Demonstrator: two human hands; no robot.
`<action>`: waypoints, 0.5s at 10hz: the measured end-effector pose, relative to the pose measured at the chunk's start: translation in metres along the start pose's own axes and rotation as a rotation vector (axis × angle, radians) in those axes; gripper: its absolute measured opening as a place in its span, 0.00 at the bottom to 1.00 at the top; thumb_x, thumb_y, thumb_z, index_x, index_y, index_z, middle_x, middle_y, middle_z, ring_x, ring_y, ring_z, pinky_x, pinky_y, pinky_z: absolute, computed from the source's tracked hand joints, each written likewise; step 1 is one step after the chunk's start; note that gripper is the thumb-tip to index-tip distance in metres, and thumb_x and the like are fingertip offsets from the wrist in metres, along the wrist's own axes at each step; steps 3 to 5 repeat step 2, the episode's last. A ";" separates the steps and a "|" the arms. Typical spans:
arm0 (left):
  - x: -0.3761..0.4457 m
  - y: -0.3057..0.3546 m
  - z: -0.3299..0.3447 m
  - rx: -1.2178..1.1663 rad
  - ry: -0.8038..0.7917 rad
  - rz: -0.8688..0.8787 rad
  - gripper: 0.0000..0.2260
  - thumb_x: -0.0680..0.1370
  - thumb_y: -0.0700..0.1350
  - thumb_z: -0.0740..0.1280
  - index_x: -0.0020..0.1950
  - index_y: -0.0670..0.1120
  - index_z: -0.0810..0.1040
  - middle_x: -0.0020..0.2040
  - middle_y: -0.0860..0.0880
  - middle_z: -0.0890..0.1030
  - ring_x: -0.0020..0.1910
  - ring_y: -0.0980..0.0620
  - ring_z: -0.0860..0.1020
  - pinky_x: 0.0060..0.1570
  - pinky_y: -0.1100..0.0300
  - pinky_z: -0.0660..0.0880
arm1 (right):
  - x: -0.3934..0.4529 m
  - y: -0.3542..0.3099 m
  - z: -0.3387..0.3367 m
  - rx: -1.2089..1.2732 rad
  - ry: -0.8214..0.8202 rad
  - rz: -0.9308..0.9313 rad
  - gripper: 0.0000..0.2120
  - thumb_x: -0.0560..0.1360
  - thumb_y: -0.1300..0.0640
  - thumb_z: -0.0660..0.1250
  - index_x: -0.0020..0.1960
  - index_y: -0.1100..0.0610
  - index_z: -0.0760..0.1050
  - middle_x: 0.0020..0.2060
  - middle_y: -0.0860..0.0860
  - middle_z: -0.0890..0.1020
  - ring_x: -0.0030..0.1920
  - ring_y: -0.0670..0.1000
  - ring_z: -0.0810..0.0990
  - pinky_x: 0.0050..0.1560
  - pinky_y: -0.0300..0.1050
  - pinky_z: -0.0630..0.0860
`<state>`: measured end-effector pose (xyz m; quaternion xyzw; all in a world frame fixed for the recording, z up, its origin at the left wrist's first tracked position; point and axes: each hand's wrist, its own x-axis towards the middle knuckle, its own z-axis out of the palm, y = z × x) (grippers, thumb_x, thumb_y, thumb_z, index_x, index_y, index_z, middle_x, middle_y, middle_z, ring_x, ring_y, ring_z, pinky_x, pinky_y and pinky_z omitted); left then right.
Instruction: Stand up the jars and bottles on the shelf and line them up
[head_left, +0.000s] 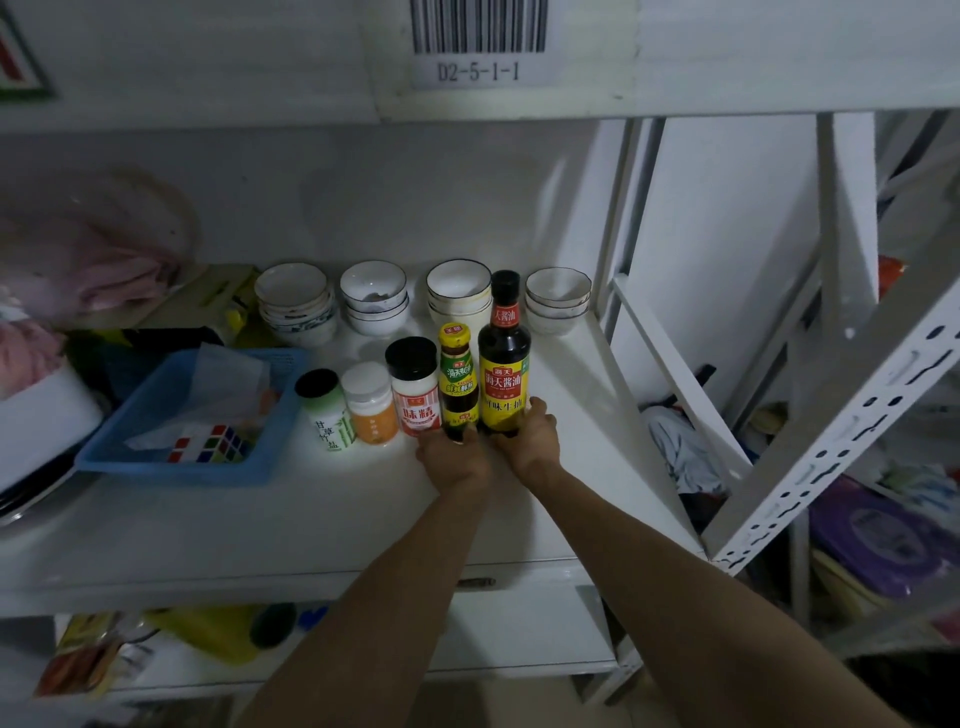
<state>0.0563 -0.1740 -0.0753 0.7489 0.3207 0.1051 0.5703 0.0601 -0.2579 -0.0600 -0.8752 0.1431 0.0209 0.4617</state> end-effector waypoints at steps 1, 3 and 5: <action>-0.007 0.002 -0.013 -0.007 -0.084 0.023 0.15 0.77 0.45 0.65 0.58 0.37 0.78 0.59 0.39 0.81 0.58 0.39 0.79 0.57 0.50 0.75 | -0.010 -0.001 -0.001 -0.020 0.012 0.013 0.26 0.74 0.57 0.71 0.66 0.64 0.65 0.64 0.63 0.73 0.62 0.63 0.76 0.58 0.52 0.74; -0.021 0.012 -0.034 0.021 -0.164 0.072 0.12 0.78 0.44 0.61 0.52 0.39 0.80 0.55 0.39 0.82 0.53 0.40 0.80 0.52 0.52 0.75 | -0.027 -0.005 -0.004 -0.050 0.024 -0.010 0.21 0.75 0.57 0.68 0.63 0.64 0.67 0.60 0.63 0.77 0.60 0.63 0.77 0.54 0.50 0.74; -0.021 0.012 -0.034 0.021 -0.164 0.072 0.12 0.78 0.44 0.61 0.52 0.39 0.80 0.55 0.39 0.82 0.53 0.40 0.80 0.52 0.52 0.75 | -0.027 -0.005 -0.004 -0.050 0.024 -0.010 0.21 0.75 0.57 0.68 0.63 0.64 0.67 0.60 0.63 0.77 0.60 0.63 0.77 0.54 0.50 0.74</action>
